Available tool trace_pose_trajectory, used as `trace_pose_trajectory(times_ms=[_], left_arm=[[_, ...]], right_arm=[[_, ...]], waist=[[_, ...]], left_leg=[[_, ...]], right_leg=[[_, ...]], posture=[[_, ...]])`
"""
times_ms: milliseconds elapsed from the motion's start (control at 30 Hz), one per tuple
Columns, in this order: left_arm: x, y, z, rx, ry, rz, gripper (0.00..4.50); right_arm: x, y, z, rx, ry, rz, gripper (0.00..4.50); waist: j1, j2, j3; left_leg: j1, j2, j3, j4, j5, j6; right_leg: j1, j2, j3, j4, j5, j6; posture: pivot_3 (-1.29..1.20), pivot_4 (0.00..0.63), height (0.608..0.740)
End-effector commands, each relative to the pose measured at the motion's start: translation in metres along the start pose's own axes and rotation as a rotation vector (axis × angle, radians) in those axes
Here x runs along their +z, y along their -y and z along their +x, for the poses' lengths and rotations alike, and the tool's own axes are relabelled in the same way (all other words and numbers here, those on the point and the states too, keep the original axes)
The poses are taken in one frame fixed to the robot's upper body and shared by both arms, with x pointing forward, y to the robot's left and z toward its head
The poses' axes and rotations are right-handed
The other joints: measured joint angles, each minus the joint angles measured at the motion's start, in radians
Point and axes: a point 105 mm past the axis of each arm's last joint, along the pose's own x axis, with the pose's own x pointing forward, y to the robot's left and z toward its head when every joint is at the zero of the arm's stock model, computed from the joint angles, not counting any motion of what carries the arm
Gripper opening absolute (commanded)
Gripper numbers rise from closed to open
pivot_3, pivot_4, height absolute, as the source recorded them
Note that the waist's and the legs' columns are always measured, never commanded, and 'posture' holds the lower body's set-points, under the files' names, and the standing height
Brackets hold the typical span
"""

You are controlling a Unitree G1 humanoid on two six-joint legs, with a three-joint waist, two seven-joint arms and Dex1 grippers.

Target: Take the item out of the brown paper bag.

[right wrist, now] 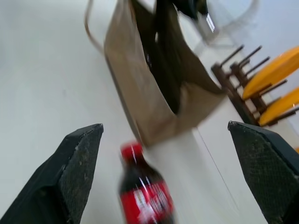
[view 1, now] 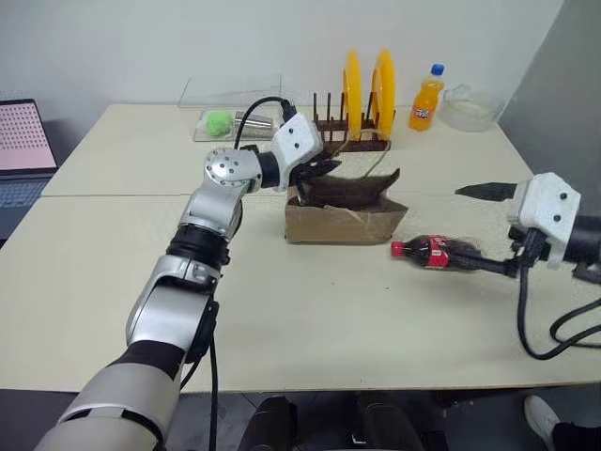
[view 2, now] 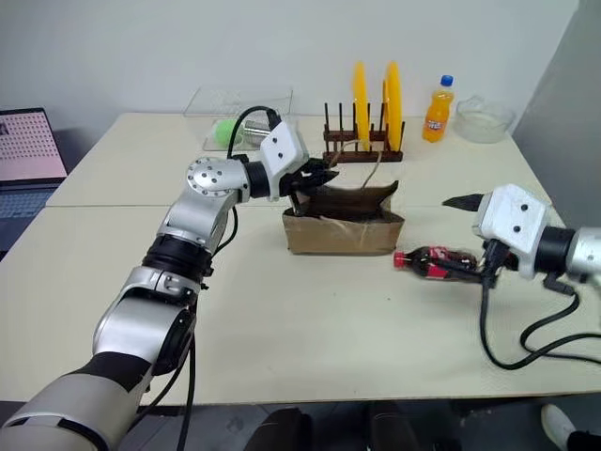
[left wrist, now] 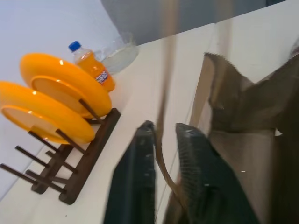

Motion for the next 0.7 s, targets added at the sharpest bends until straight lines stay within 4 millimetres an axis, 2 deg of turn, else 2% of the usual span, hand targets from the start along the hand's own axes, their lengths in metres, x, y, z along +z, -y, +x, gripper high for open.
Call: trace_pose_trajectory(times_ms=[33, 100, 167, 300, 400, 500, 567, 700], left_arm=[[0.021, -0.008, -0.004, -0.004, 0.061, 0.023, 2.13], [0.021, -0.008, -0.010, -0.021, 0.060, 0.018, 2.70], [0.021, -0.013, -0.022, -0.013, 0.060, 0.027, 3.37], [0.032, -0.030, -0.048, 0.098, 0.107, 0.045, 4.48], [0.042, -0.039, -0.074, 0.187, 0.163, -0.003, 4.48], [0.036, -0.038, -0.101, 0.293, 0.157, -0.090, 4.48], [0.014, -0.023, -0.122, 0.402, 0.108, -0.188, 4.48], [-0.012, 0.006, -0.143, 0.543, 0.024, -0.274, 4.48]], right_arm=[[0.006, -0.013, 0.012, -0.154, 0.068, 0.039, 4.50], [0.003, -0.018, 0.020, -0.217, 0.096, 0.084, 4.50], [0.004, -0.014, 0.028, -0.291, 0.132, 0.093, 4.50], [0.010, -0.007, 0.035, -0.344, 0.182, 0.087, 4.50], [0.009, -0.005, 0.036, -0.351, 0.204, 0.095, 4.50], [0.011, -0.002, 0.037, -0.387, 0.243, 0.089, 4.50], [0.006, -0.001, 0.035, -0.429, 0.255, 0.103, 4.50], [-0.006, -0.002, 0.028, -0.497, 0.247, 0.093, 4.50]], waist=[[0.000, 0.000, 0.000], [-0.001, 0.000, 0.000], [-0.003, 0.000, 0.000], [-0.006, 0.000, 0.000], [-0.004, 0.000, 0.000], [-0.006, 0.000, 0.000], [-0.007, 0.001, -0.001], [-0.005, 0.001, -0.001]], left_leg=[[0.000, 0.000, 0.000, 0.000, 0.000, 0.000], [0.000, 0.000, 0.000, 0.000, 0.001, -0.001], [0.000, 0.000, 0.001, 0.000, 0.001, -0.001], [0.001, 0.000, 0.001, 0.000, 0.001, -0.001], [0.001, 0.000, 0.000, 0.000, 0.001, -0.001], [0.001, 0.000, 0.000, -0.001, 0.001, -0.001], [0.001, 0.000, 0.000, -0.001, 0.001, -0.001], [0.002, 0.000, -0.001, -0.002, 0.000, -0.001]], right_leg=[[0.000, 0.000, 0.000, 0.000, 0.000, 0.000], [-0.001, 0.000, 0.001, 0.000, 0.000, 0.000], [-0.001, 0.000, 0.001, 0.001, 0.000, 0.000], [-0.001, 0.000, 0.001, 0.001, 0.000, 0.000], [-0.001, 0.000, 0.000, 0.001, 0.000, 0.000], [-0.001, 0.000, 0.001, 0.000, 0.001, -0.003], [-0.001, 0.000, 0.001, 0.001, 0.002, -0.004], [0.000, 0.000, 0.001, 0.000, 0.002, -0.004]], posture=[[0.00, 0.150, 0.740], [0.00, 0.150, 0.740], [0.00, 0.150, 0.740], [0.00, 0.150, 0.740], [0.00, 0.150, 0.740], [0.00, 0.150, 0.740], [0.00, 0.150, 0.740], [0.00, 0.150, 0.740]])
